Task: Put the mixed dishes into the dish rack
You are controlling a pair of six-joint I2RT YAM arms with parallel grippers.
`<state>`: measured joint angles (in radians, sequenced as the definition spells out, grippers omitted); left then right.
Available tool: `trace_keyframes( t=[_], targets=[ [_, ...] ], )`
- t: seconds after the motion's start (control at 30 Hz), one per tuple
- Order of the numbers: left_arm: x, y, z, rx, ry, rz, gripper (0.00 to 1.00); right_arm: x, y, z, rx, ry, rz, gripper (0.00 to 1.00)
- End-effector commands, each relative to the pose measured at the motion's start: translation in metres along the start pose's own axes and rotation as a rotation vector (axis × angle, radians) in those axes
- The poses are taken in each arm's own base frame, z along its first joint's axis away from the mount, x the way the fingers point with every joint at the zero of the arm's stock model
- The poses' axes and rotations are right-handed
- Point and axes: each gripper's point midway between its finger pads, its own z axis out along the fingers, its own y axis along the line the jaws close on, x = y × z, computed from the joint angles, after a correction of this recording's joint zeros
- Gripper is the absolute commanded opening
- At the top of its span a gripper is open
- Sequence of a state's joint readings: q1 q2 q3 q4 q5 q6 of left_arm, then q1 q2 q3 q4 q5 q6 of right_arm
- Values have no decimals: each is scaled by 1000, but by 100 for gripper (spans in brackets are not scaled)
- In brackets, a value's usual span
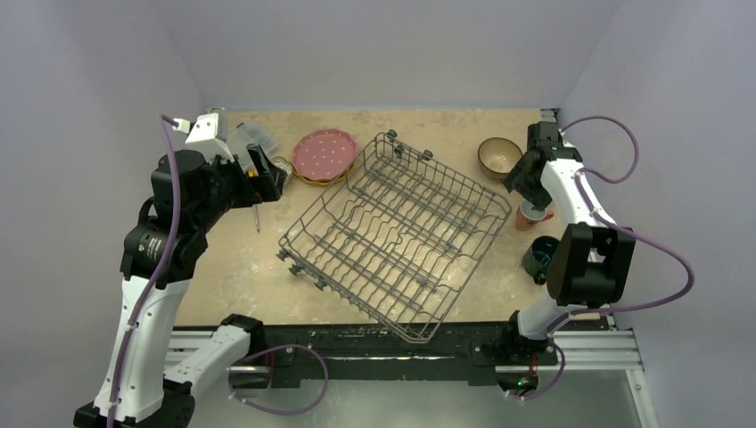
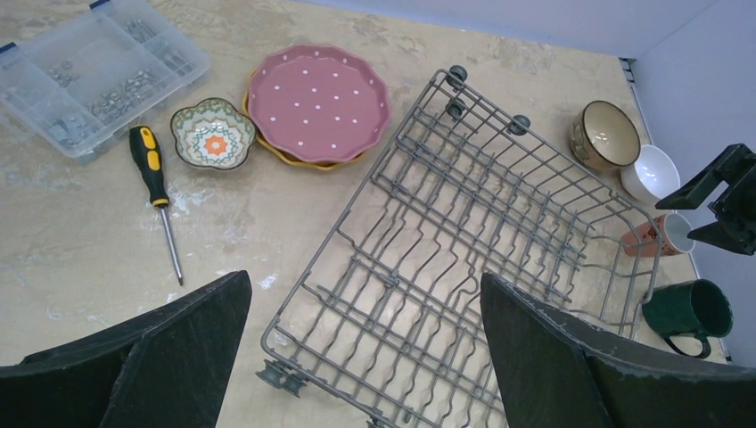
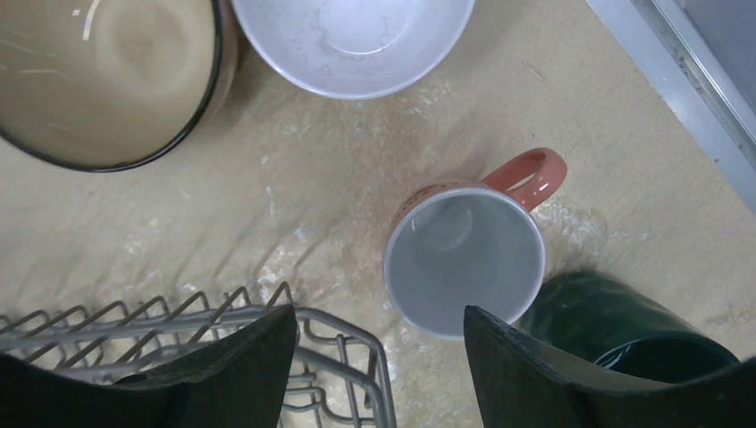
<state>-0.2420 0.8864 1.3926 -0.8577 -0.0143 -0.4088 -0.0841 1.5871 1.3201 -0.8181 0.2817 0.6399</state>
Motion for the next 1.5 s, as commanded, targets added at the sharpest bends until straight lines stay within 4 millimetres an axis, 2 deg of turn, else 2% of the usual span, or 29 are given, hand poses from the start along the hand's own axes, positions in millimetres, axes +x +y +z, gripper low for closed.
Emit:
trace_keyframes(
  t=[0.0, 0.5, 0.6, 0.9, 1.07, 1.2, 1.33, 1.47],
  targets=[
    [-8, 1, -3, -9, -13, 10, 99, -27, -1, 7, 39, -80, 5, 67],
    [-7, 1, 3, -18, 15, 23, 99, -1, -11, 56, 107, 16, -60, 41],
    [-5, 1, 4, -18, 21, 22, 99, 3, -12, 59, 110, 22, -63, 38],
    [-2, 0, 4, -9, 32, 14, 99, 11, -18, 60, 126, 42, -67, 15],
    [2, -3, 4, 5, 41, -9, 99, -3, -23, 40, 130, -12, -73, 0],
    [8, -10, 4, 41, 66, -48, 99, -20, -29, 16, 134, -79, -75, 0],
    [13, -18, 3, 78, 95, -87, 99, -46, -28, -30, 86, -166, -61, 0],
    [20, -28, 0, 125, 134, -137, 99, -66, -12, -97, -104, -251, -59, 0]
  ],
)
